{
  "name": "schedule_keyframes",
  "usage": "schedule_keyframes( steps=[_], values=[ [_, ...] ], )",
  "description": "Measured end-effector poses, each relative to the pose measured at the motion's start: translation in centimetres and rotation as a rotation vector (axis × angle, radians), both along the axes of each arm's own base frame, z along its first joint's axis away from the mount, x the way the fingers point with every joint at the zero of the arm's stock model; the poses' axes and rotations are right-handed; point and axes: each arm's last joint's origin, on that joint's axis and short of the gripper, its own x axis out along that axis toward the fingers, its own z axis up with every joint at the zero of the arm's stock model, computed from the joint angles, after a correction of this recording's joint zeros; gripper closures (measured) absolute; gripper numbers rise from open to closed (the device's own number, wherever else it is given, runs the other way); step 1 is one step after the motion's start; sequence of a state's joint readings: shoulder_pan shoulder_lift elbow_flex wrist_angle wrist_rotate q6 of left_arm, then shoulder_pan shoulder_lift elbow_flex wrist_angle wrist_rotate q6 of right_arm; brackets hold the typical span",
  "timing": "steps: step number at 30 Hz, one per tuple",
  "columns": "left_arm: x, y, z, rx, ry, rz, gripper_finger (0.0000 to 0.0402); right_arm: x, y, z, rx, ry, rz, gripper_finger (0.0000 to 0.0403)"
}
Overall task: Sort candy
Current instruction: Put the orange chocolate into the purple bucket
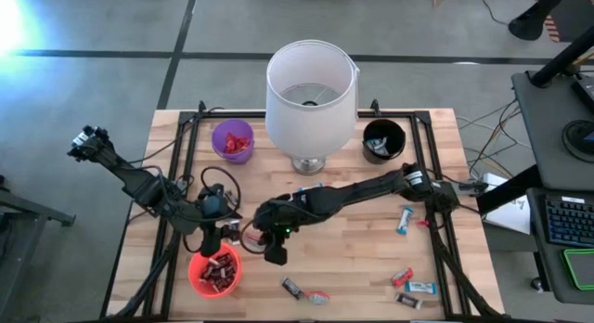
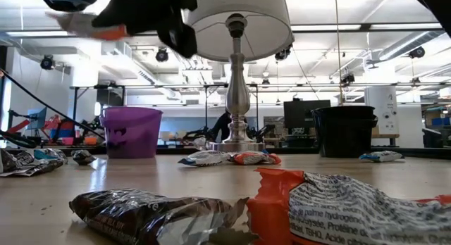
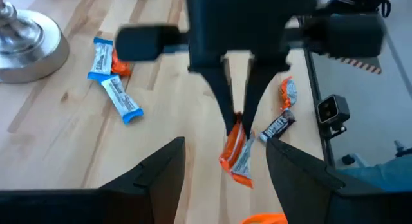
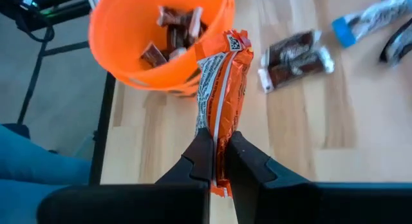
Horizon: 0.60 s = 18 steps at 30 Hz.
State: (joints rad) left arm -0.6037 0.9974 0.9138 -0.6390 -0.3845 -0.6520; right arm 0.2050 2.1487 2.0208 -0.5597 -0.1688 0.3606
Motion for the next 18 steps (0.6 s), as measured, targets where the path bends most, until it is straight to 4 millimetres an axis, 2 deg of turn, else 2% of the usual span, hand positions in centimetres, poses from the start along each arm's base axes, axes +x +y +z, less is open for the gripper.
schedule_keyframes(
  steps=[8, 18],
  values=[
    [0.2, -0.4, 0.2, -0.107, 0.002, -0.002, 0.0203, 0.1, -0.8, 1.5, -0.025, -0.017, -0.015, 0.0383],
    [1.6, -1.3, -1.6, -0.064, 0.088, -0.016, 0.0202, 0.0, -0.7, 2.9, -0.023, -0.021, -0.009, 0.0383]
  ],
)
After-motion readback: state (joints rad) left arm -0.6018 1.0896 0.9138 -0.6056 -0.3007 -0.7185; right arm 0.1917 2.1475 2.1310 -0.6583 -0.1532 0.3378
